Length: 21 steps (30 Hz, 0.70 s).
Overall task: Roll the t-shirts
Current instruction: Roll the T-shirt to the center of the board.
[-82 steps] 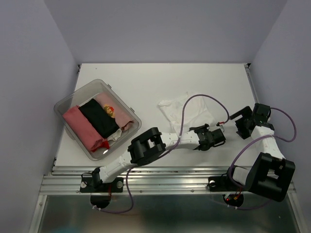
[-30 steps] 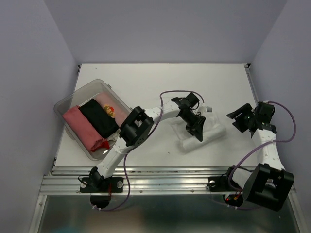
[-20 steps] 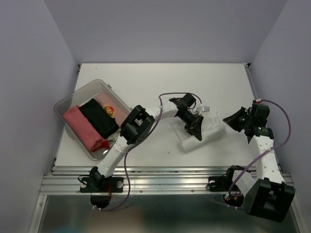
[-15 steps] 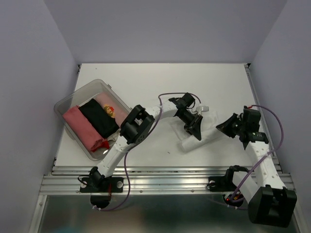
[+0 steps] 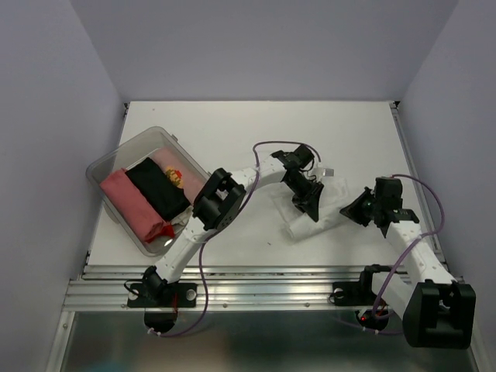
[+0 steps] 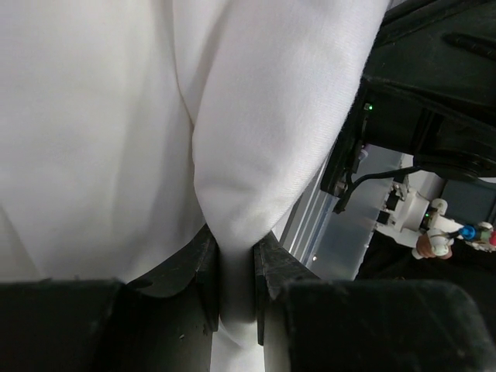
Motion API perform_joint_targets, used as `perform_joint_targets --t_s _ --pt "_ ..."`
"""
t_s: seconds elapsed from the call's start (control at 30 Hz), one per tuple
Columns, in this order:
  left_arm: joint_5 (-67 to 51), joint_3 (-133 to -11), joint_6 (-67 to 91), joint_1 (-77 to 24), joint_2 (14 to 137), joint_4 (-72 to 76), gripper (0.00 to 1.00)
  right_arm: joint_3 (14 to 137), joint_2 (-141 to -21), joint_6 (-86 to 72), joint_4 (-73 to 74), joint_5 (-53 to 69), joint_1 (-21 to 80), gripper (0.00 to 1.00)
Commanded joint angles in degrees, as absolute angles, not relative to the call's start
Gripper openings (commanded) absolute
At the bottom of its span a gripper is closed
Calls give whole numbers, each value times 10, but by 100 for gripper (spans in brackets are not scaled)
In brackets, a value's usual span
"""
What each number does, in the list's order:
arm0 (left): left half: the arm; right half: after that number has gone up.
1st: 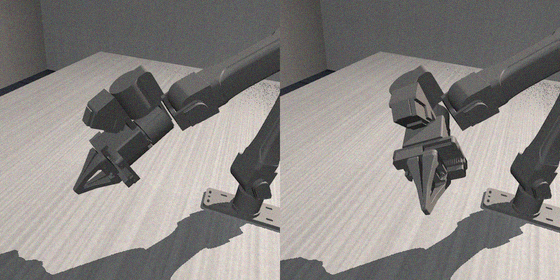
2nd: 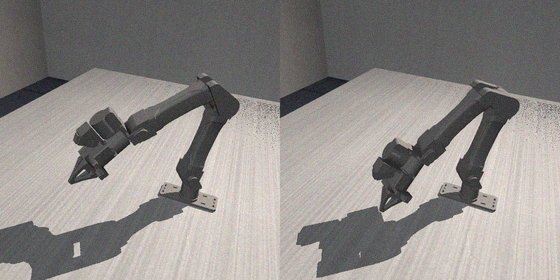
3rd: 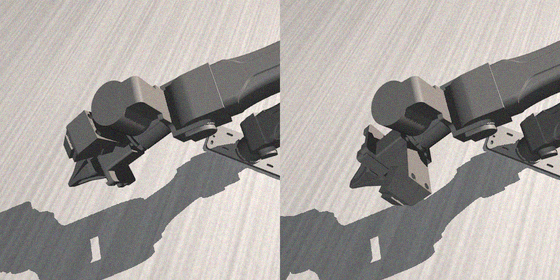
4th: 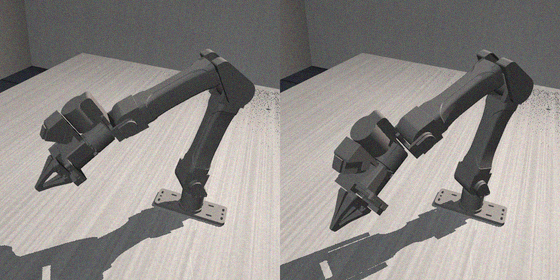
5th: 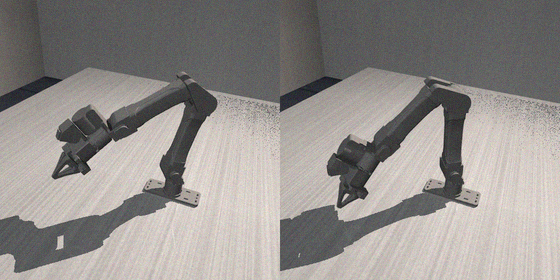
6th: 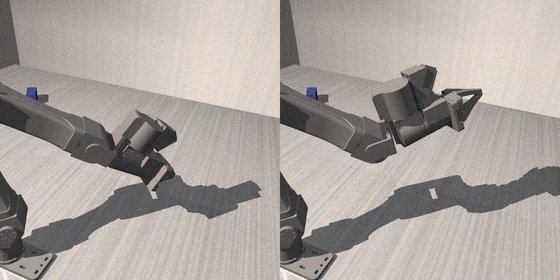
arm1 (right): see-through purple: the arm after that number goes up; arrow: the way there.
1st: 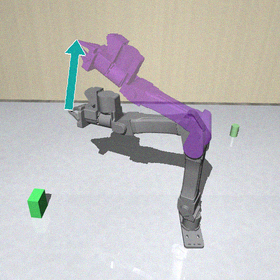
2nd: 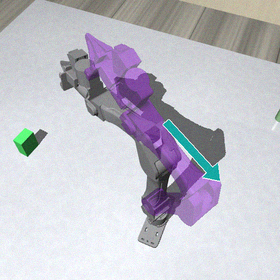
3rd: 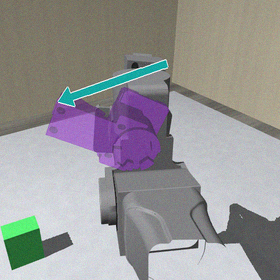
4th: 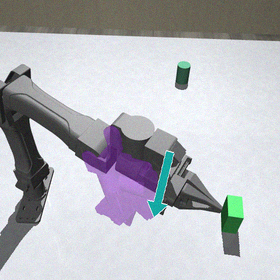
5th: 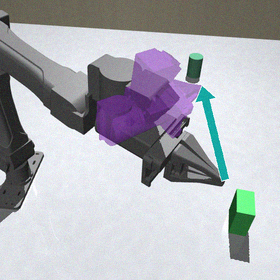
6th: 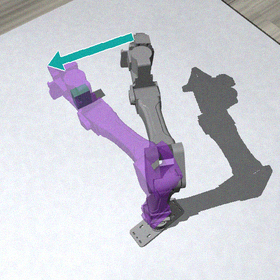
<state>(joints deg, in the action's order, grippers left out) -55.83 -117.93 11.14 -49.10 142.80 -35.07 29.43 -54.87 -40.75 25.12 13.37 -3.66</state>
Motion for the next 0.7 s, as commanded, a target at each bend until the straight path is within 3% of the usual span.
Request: perform_joint_targets --t_s 0.0,0.67 --pt "-487 -1215 65 -489 1443 -409 0 328 -555 -417 224 85 -33 1" --pt "-509 -1278 72 -482 1489 -388 0 345 -618 -466 120 103 -33 1"
